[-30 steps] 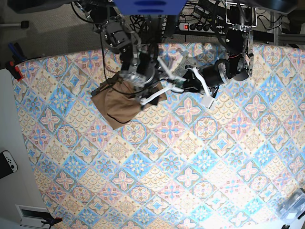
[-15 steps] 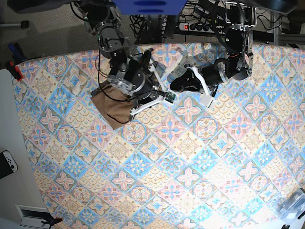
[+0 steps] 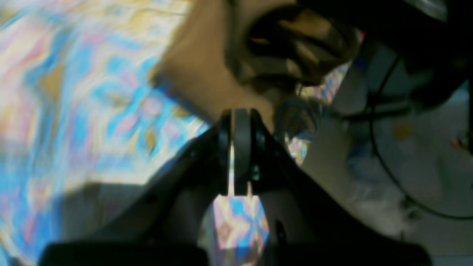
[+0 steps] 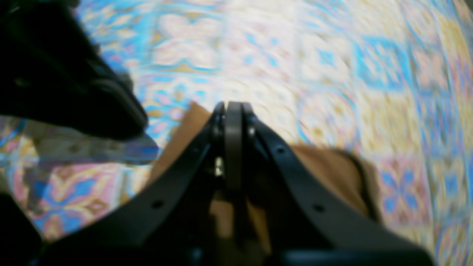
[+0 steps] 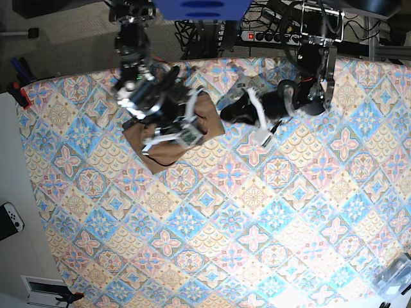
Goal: Layout the t-shirt on the table in an organized manner, then fold the t-shirt properly
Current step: 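Tuck the bundle edges together with both grippers and release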
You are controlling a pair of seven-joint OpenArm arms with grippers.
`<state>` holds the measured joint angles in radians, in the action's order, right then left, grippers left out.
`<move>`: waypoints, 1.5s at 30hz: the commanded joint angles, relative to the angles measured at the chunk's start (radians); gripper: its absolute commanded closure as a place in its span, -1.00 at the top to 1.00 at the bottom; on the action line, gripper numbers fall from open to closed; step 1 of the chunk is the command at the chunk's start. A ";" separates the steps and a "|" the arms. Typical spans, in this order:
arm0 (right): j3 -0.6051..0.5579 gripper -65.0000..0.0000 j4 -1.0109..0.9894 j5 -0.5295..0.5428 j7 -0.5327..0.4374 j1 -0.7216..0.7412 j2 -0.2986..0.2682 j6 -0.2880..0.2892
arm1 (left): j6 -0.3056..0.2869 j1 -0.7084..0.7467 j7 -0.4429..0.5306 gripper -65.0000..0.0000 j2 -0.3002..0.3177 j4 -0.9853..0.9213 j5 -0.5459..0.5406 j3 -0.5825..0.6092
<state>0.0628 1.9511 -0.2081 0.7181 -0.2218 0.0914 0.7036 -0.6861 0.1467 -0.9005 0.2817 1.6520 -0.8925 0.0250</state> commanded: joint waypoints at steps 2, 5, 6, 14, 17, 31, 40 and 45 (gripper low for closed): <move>0.095 -1.00 0.015 0.103 -0.027 0.017 0.001 -0.005 | -0.012 -0.014 0.022 -1.00 -0.016 0.098 0.049 0.017; 0.187 -1.00 0.009 0.229 -0.027 0.020 -0.002 -0.005 | -0.012 -0.015 0.022 -1.00 -0.083 0.215 0.189 0.022; 0.200 -1.00 0.003 0.256 -0.027 0.020 -0.003 -0.005 | -0.012 -0.025 0.021 -1.00 -0.114 0.235 0.232 0.025; 0.236 -1.00 -0.052 0.344 -0.032 0.022 -0.041 -0.005 | -0.012 -0.085 0.016 -1.00 -0.221 0.239 0.347 0.118; 0.237 -1.00 -0.098 0.344 -0.033 0.022 -0.043 -0.005 | -0.012 -0.100 0.022 -1.00 -0.221 0.207 0.353 0.209; 0.248 -1.00 -0.385 0.344 -0.094 0.022 -0.043 -0.005 | -0.012 -0.124 0.025 -1.00 -0.213 -0.111 0.382 0.117; 0.249 -1.00 -0.454 0.341 -0.094 0.068 -0.045 -0.005 | -0.012 -0.114 0.076 -1.00 -0.221 -0.175 0.468 0.118; 0.251 -1.00 -0.250 0.341 -0.094 0.068 -0.045 -0.005 | -0.012 -0.074 0.100 -1.00 -0.217 -0.031 0.445 0.109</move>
<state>0.3130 1.6779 0.0986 0.6689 -0.1783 0.0494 0.6926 -0.6918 0.0906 -0.8238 0.0669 1.5986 -0.4244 0.1371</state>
